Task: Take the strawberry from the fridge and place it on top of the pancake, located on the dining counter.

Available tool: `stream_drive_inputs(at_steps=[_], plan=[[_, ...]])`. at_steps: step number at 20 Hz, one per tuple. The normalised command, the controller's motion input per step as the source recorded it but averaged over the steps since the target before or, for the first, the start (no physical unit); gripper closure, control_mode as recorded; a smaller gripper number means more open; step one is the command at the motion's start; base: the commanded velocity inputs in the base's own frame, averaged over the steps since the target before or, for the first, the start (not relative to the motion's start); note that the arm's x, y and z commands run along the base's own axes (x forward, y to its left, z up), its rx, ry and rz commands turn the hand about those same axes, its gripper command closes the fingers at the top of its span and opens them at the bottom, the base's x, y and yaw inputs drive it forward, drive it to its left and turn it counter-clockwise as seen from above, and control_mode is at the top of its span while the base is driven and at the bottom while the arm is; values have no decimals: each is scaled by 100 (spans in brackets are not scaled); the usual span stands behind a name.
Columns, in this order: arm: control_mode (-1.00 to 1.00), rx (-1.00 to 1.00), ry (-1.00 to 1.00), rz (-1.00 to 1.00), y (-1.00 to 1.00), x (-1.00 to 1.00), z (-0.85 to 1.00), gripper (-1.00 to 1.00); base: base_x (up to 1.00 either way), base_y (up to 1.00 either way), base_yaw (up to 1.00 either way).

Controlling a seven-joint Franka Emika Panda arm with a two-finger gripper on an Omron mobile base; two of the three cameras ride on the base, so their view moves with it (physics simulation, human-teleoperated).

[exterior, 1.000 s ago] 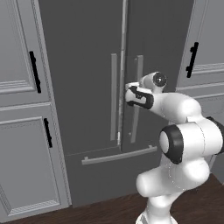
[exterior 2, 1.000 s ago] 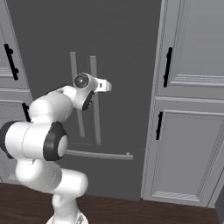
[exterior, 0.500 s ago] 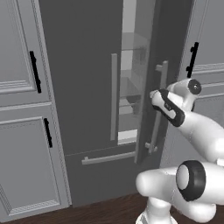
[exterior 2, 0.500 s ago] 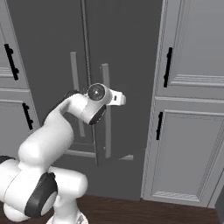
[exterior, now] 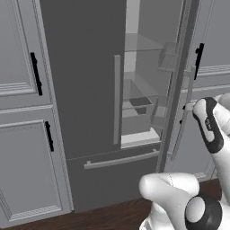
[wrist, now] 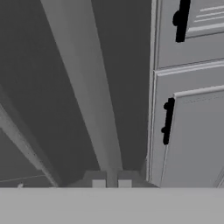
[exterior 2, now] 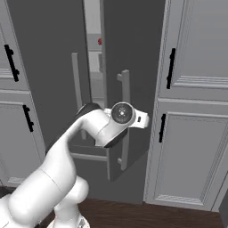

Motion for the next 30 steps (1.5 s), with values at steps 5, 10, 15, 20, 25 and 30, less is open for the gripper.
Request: stream_drive_inputs(at_steps=[5,10,15,20,25,30], plan=[[-100,-6,0,-1,1,-59,25,-100,0,0,0],[-100,-55,16,-10,94,-23,44,-100,0,0,0],[-100,-72,38,-5,100,0,24,-100,0,0,0],[-100,-65,34,-1,85,1,40,-100,0,0,0],[-100,-38,29,1,26,40,5,-100,0,0,0],[-100,-14,27,1,-11,54,-5,-100,0,0,0]])
